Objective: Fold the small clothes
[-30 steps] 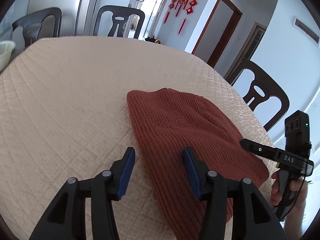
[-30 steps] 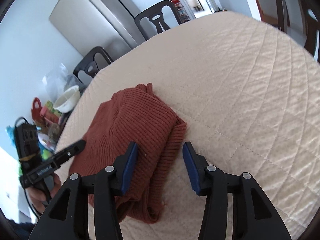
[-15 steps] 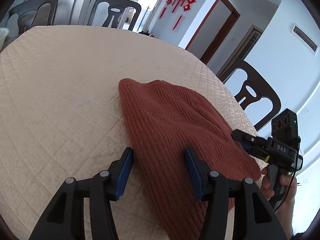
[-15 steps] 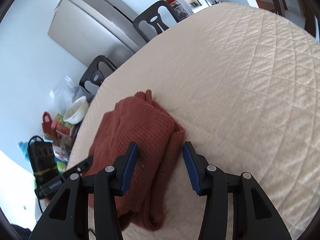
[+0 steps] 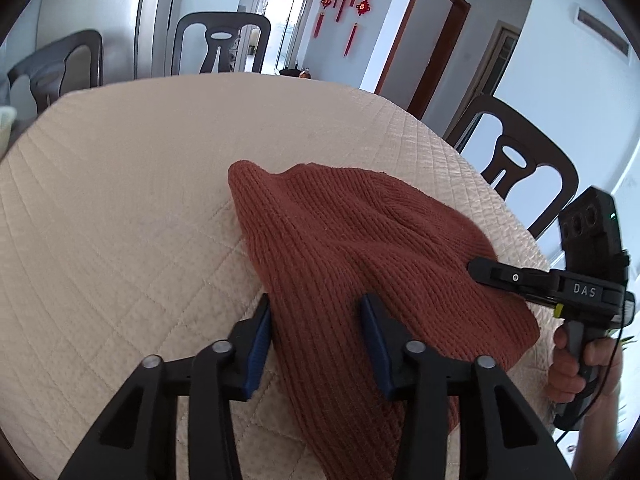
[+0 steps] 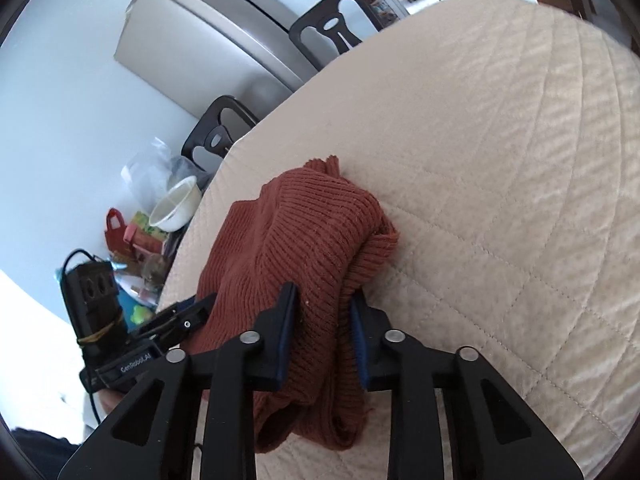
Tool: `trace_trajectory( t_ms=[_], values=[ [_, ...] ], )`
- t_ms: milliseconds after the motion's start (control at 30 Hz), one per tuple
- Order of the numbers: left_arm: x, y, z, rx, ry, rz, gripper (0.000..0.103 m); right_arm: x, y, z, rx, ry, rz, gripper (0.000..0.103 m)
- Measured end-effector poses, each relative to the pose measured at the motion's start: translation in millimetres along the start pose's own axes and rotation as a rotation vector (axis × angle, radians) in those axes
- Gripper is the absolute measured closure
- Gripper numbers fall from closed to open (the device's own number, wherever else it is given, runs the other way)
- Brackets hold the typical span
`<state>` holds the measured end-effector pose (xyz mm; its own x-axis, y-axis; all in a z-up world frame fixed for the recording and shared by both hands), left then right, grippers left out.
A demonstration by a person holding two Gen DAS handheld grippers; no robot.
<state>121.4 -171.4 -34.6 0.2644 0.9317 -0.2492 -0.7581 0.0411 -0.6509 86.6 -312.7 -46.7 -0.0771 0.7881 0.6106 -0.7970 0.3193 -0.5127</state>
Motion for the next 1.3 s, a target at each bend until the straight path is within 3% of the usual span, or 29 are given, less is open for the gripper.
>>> trace_trajectory(
  t_ms=[167,533,1000,1300],
  values=[
    [-2,-5,7,-0.014,-0.015,-0.027,0.069,11,-3,9,-0.021,0.002,0.025,0.085],
    [6,-19,34,-0.070,-0.030,-0.065,0.070,56,-11,7,-0.039,-0.040,0.113,0.086],
    [104,-55,55,-0.134,-0.118,-0.004,0.070,121,-39,-85,0.019,-0.182,0.145,0.086],
    [163,-77,48,-0.136,-0.165,0.042,0.070,148,-57,-142,0.072,-0.223,0.148,0.086]
  ],
)
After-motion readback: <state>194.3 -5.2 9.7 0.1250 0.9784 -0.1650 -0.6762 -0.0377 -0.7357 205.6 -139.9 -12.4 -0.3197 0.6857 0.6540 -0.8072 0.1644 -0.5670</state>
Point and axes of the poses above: each gripper's, at about its wrist camera, not at the fingertips, and z roughly against the way its jaws point, x to its left, y to its underside, the point moved 8 cm from there along -z, roughly the way its jaws point, and after that the axes turned 1 degree about -x, right-handed, at the moved point
